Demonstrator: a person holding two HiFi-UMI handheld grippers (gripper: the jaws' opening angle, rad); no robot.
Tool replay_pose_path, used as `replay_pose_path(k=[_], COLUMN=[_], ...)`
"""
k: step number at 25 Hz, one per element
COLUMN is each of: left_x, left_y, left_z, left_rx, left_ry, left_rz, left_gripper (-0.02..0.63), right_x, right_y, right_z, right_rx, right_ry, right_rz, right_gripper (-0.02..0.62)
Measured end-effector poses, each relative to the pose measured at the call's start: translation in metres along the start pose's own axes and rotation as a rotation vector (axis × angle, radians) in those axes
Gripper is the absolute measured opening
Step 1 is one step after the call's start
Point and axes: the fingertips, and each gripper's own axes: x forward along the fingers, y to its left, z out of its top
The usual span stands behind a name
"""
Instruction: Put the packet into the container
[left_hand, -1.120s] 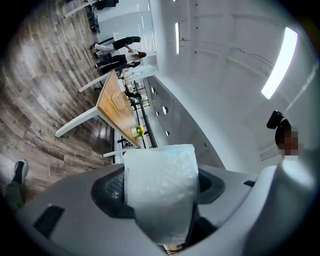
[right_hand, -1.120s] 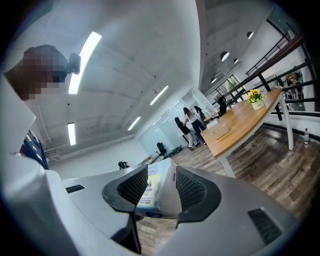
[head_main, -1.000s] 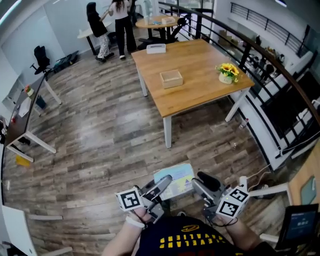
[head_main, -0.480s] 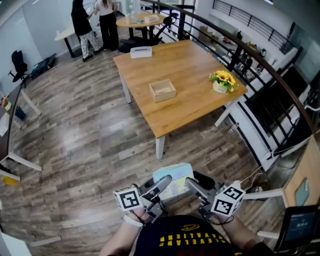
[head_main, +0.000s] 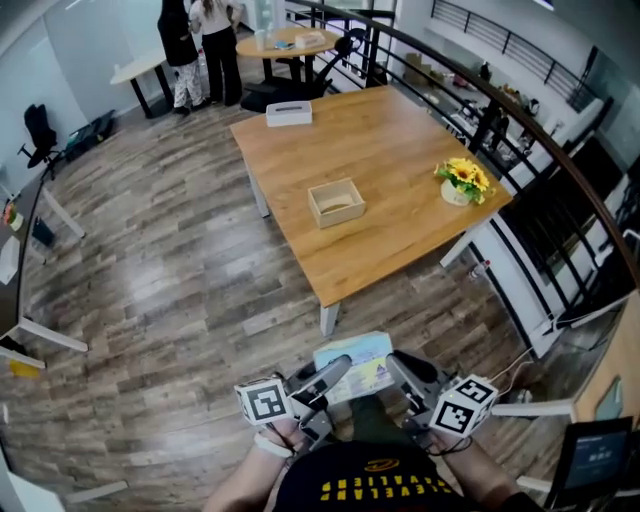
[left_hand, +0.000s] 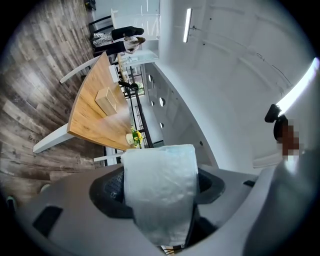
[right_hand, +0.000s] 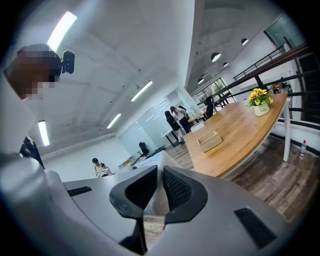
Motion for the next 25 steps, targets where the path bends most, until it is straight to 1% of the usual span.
replay_pose_path(k=[3, 8, 11, 14, 17, 20, 22, 25], left_x=[0.022, 0.065, 0.094, 0.118, 0.125, 0.123, 0.121, 0.12], left_y=[0.005, 0.01, 0.015, 0.015, 0.022, 0.036, 0.047, 0.061], left_z=[0.023, 0.065, 0.088, 0.105, 0.115, 0.123, 0.13, 0.141], left_rx=[-0.009, 0.039, 0.066, 0.061, 0.017, -0.021, -0.014, 0.018], left_ry=[-0.044, -0.094, -0.123, -0.167, -0.215, -0.256, -0.275, -0.282], left_rz=[0.01, 0.054, 0.069, 0.049, 0.069, 0.128, 0.175, 0.238], left_gripper=[0.286, 0.305, 0.346, 0.383, 0.41, 0.412, 0.411, 0.411], right_x=[0.019, 0.048, 0.062, 0.073, 0.08, 0.088, 0.094, 0.107], right_y=[-0.019, -0.055, -0.076, -0.093, -0.111, -0.13, -0.146, -0.169], right_z=[0.025, 0.074, 0.106, 0.125, 0.137, 0.148, 0.155, 0.167], right_rx=[0.034, 0.076, 0.055, 0.037, 0.023, 0.009, 0.006, 0.018], right_ry=[-0.021, -0.043, -0.041, -0.014, 0.001, 0.001, -0.007, -0.022], right_rz=[0.057, 0.151, 0.196, 0.227, 0.229, 0.209, 0.189, 0.162], right_gripper=[0.043, 0.037, 0.032, 0.032, 0.031, 0.029, 0.028, 0.028])
